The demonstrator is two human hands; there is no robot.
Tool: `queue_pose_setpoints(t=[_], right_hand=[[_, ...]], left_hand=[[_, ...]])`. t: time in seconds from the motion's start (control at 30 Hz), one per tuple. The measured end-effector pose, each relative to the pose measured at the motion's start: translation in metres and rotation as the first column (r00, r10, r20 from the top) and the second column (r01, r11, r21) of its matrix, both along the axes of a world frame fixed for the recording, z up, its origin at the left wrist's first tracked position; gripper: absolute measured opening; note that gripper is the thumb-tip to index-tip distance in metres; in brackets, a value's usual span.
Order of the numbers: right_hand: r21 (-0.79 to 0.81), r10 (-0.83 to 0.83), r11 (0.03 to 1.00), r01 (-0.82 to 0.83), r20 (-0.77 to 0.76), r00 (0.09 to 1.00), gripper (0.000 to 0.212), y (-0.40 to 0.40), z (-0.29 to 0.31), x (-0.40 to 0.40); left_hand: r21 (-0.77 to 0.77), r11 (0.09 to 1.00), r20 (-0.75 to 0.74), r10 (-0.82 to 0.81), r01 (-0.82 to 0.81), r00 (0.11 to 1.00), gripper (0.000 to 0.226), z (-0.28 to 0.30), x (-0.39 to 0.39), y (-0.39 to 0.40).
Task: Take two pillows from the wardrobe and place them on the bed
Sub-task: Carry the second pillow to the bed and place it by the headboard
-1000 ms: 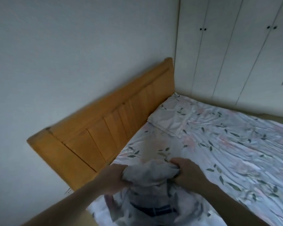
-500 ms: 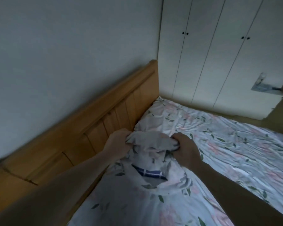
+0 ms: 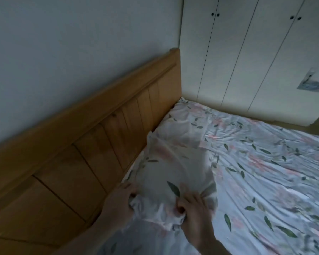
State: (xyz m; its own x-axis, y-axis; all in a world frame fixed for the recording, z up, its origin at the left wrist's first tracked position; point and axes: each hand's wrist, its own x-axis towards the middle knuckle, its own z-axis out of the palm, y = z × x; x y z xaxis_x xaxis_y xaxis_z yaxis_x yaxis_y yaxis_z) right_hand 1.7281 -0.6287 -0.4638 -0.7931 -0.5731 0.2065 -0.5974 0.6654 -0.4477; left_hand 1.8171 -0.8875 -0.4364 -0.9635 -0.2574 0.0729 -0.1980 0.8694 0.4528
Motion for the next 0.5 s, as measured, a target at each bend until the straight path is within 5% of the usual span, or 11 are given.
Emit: queue_pose_setpoints(t=[0.2, 0.37, 0.43, 0.5], right_hand=[[0.223, 0.098, 0.964, -0.142, 0.198, 0.975, 0.039, -0.012, -0.175, 0.055], [0.242, 0.084, 0.955, -0.171, 0.332, 0.939, 0.023, 0.004, -0.213, 0.084], [0.226, -0.052, 0.973, -0.052, 0.433, 0.900, 0.039, 0.017, -0.219, 0.086], [0.136, -0.247, 0.968, 0.209, 0.431, 0.868, 0.037, 0.031, -0.221, 0.081]], left_hand=[[-0.076, 0.997, 0.383, 0.010, 0.021, 0.924, 0.018, -0.163, 0.043, 0.003], [0.110, 0.993, 0.468, -0.088, 0.041, 0.879, 0.024, -0.236, 0.076, -0.013], [0.298, 0.954, 0.520, -0.136, -0.029, 0.843, 0.036, -0.251, 0.084, -0.023], [0.369, 0.912, 0.463, -0.013, -0.179, 0.886, 0.033, -0.259, 0.085, -0.032]])
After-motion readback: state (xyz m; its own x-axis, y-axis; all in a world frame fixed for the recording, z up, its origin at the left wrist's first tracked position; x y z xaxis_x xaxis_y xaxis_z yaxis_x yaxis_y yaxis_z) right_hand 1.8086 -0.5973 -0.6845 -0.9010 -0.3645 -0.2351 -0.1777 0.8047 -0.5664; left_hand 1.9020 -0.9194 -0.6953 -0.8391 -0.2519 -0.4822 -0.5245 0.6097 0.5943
